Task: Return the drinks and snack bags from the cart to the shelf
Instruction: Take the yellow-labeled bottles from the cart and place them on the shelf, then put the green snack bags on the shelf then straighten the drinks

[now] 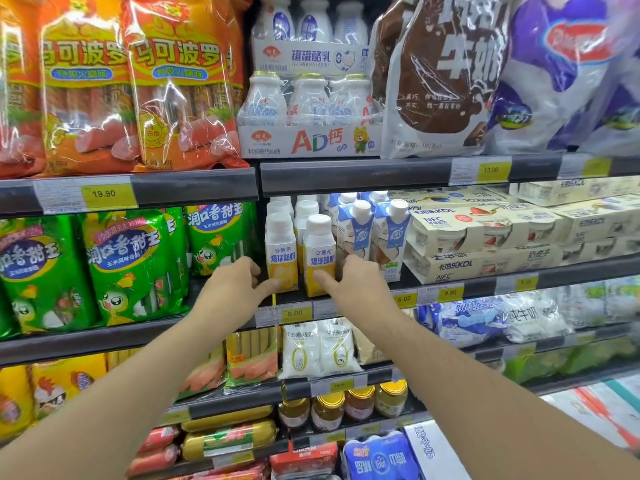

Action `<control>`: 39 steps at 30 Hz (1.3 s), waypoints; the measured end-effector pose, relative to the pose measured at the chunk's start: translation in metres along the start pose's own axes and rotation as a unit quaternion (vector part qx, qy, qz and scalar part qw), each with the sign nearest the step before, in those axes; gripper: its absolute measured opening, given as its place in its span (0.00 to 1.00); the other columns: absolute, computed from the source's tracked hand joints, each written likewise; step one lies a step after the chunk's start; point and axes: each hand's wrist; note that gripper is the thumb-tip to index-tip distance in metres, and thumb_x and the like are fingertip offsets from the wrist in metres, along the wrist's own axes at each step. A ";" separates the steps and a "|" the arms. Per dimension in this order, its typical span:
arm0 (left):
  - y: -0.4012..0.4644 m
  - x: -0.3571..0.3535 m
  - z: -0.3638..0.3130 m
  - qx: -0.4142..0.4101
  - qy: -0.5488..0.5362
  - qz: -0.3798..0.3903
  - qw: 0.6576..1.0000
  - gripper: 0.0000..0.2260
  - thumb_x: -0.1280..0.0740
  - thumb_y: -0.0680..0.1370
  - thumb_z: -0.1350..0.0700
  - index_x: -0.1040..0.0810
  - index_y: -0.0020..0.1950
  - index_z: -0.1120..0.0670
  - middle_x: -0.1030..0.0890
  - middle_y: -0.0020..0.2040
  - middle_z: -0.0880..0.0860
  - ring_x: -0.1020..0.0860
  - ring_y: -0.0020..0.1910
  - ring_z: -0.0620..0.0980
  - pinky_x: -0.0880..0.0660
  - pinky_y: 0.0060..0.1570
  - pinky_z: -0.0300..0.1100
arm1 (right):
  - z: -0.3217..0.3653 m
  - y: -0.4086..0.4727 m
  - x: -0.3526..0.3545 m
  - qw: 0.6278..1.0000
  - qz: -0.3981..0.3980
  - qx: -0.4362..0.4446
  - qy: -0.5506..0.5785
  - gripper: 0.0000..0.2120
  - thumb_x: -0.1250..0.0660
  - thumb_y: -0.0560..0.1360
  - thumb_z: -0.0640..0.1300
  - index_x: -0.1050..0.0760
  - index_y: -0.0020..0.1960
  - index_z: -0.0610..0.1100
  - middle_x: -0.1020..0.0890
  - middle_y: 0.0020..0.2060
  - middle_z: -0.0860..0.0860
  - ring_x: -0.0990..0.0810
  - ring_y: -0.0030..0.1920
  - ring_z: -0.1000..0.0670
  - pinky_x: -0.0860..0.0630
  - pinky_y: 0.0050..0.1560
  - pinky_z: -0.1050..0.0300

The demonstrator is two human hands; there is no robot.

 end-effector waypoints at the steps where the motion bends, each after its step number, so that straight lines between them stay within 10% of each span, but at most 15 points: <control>1: -0.006 0.006 -0.002 -0.015 0.034 0.007 0.999 0.24 0.35 0.78 0.39 0.26 0.65 0.55 0.19 0.55 0.51 0.21 0.51 0.50 0.21 0.52 0.47 | -0.003 -0.003 0.004 1.000 -0.001 0.004 0.004 0.24 0.36 0.76 0.63 0.26 0.53 0.41 0.19 0.46 0.46 0.19 0.48 0.45 0.19 0.48 0.47; 8: -0.046 0.005 -0.087 -0.176 0.158 0.184 0.954 0.22 0.41 0.80 0.37 0.23 0.63 0.52 0.18 0.56 0.50 0.21 0.52 0.49 0.23 0.54 0.45 | -0.063 -0.026 0.061 0.998 -0.024 -0.003 -0.053 0.23 0.40 0.78 0.64 0.26 0.56 0.44 0.19 0.46 0.47 0.20 0.46 0.45 0.20 0.47 0.47; 22: -0.120 -0.214 -0.390 -0.399 0.219 0.231 0.860 0.32 0.39 0.79 0.38 0.36 0.76 0.58 0.29 0.72 0.61 0.30 0.70 0.60 0.32 0.67 0.50 | -0.403 -0.203 0.284 0.936 0.021 -0.209 -0.282 0.40 0.43 0.78 0.67 0.44 0.79 0.41 0.39 0.78 0.43 0.38 0.76 0.42 0.33 0.71 0.46; 39: -0.287 -0.454 -0.718 -0.596 0.182 0.349 0.700 0.30 0.40 0.79 0.37 0.33 0.73 0.58 0.29 0.72 0.60 0.30 0.69 0.58 0.31 0.65 0.49 | -0.669 -0.372 0.439 0.832 -0.044 -0.490 -0.255 0.34 0.38 0.75 0.66 0.33 0.70 0.43 0.27 0.65 0.43 0.27 0.65 0.41 0.29 0.64 0.46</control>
Point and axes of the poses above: each hand's wrist, its own y-axis towards the middle knuckle, its own x-axis out of the back of the hand, z = x × y
